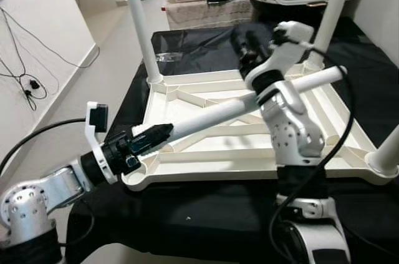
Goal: Building children table
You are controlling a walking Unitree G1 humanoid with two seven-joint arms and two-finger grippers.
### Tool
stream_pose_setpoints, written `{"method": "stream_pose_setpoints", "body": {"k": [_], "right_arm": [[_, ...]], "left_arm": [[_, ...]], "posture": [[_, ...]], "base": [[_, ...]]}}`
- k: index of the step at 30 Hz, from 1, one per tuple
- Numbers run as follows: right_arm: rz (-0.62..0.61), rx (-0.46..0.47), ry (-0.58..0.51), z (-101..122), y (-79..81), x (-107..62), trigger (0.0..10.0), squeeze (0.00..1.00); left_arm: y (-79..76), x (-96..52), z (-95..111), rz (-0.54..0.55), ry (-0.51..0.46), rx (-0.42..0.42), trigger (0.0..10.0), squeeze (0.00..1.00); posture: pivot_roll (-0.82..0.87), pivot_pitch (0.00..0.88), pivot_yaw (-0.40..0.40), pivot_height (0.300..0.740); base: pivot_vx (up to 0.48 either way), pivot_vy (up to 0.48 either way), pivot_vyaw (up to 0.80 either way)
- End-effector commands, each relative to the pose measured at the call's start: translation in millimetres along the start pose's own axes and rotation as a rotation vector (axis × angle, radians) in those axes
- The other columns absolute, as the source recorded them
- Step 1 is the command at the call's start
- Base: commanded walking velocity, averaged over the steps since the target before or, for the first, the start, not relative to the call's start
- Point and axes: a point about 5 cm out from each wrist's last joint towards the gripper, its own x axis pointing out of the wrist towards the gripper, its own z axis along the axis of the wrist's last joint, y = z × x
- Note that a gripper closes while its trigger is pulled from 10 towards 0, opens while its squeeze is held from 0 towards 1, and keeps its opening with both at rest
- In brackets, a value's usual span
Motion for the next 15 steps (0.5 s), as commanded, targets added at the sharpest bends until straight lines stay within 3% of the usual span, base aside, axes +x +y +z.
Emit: {"method": "stream_pose_setpoints", "body": {"k": [1, 3, 5, 7, 9, 12, 13, 15], "right_arm": [[0.036, 0.045, -0.051, 9.1, 9.8, 5.3, 10.0, 0.00], [0.047, 0.027, -0.094, 15.3, 13.3, 7.6, 10.0, 0.00], [0.047, 0.027, -0.094, 15.3, 13.3, 7.6, 10.0, 0.00], [0.029, 0.000, -0.102, 11.7, 13.0, 6.7, 10.0, 0.00], [0.018, -0.049, -0.061, -3.2, 9.3, 1.9, 10.0, 0.00], [0.046, -0.080, 0.019, -18.4, 7.6, -4.0, 10.0, 0.00], [0.063, -0.067, 0.074, -26.5, 6.2, -7.4, 10.0, 0.00], [0.088, 0.047, 0.169, -42.7, 1.7, -16.5, 10.0, 0.00]], "left_arm": [[11.7, -3.4, 3.2, 0.151, -0.057, 0.070, 10.0, 0.00], [22.1, -4.1, 7.9, 0.275, -0.106, 0.126, 10.0, 0.00], [22.1, -4.1, 7.9, 0.275, -0.106, 0.126, 10.0, 0.00], [27.3, -5.1, 17.6, 0.368, -0.169, 0.195, 10.0, 0.00], [20.7, -5.2, 33.3, 0.402, -0.263, 0.291, 10.0, 0.00], [11.8, -5.3, 45.3, 0.403, -0.342, 0.362, 10.0, 0.00], [6.7, -5.3, 51.5, 0.415, -0.390, 0.421, 10.0, 0.00], [-5.9, -3.6, 60.0, 0.405, -0.475, 0.515, 10.0, 0.00]], "posture": [[0.04, 0.025, 0.039, 0.740], [0.04, 0.020, 0.033, 0.740], [0.04, 0.020, 0.033, 0.740], [0.04, 0.016, 0.033, 0.740], [0.03, 0.013, 0.033, 0.740], [0.03, 0.013, 0.033, 0.740], [0.04, 0.011, 0.029, 0.740], [0.04, 0.009, 0.026, 0.740]], "base": [[0.000, 0.000, 0.00], [0.000, 0.000, 0.00], [0.000, 0.000, 0.00], [0.000, 0.000, 0.00], [0.000, 0.000, 0.00], [0.000, 0.000, 0.00], [0.000, 0.000, 0.00], [0.000, 0.000, 0.00]]}}
